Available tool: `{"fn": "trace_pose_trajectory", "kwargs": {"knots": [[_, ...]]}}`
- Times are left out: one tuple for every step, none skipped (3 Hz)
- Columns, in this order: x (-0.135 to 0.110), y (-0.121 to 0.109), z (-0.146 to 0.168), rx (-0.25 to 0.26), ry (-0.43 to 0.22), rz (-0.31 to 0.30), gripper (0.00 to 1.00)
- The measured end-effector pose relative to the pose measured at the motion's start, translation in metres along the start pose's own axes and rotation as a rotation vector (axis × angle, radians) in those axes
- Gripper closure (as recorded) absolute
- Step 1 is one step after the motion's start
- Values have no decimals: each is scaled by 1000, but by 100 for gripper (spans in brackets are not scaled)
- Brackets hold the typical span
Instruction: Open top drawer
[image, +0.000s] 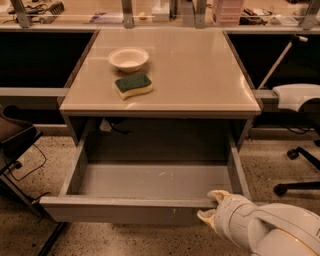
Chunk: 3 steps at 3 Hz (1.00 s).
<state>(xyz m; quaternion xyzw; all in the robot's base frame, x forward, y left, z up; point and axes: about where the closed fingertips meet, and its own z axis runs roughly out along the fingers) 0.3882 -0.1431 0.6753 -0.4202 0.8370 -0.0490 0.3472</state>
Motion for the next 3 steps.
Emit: {"fn": "trace_pose_trajectory", "kwargs": {"knots": [[0,0,0,0,0,0,11],[0,0,0,0,0,0,0],[0,0,0,0,0,0,0]]}}
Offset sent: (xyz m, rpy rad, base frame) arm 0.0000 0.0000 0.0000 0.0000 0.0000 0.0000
